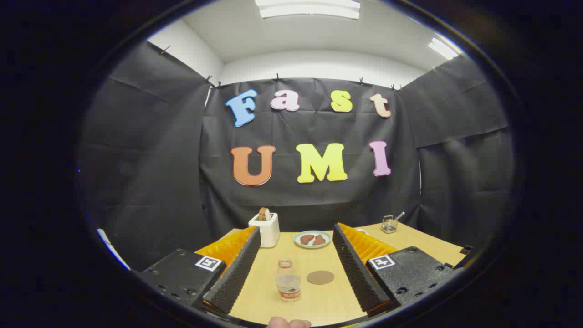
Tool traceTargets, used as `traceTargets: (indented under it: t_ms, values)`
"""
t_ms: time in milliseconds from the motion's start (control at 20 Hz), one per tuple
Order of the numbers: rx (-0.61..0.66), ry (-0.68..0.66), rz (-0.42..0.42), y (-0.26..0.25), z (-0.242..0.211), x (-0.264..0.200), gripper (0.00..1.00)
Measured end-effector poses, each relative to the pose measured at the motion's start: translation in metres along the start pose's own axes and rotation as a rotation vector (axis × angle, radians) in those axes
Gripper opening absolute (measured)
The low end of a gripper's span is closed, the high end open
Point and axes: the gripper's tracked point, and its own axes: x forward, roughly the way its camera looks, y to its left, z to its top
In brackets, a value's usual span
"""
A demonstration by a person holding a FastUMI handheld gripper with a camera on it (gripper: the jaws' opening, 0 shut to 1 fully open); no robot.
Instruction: Take the bottle from table, then pour the juice into the cup, finally place the bottle on the coaster
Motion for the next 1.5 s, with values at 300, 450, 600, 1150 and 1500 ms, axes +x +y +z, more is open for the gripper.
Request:
traceTargets:
  t_ms: [300, 450, 600, 1150, 1500]
  values:
    - [-0.007, -0.002, 0.012, 0.005, 0.002, 0.003, 1.0]
    - [-0.011, -0.006, 0.012, 0.008, 0.002, 0.0, 1.0]
    - [-0.021, -0.009, 0.014, 0.012, 0.004, -0.001, 1.0]
    - [-0.033, 0.008, 0.013, 0.019, -0.004, -0.002, 1.0]
    - [-0.037, 0.031, 0.016, 0.022, -0.015, 0.0, 1.0]
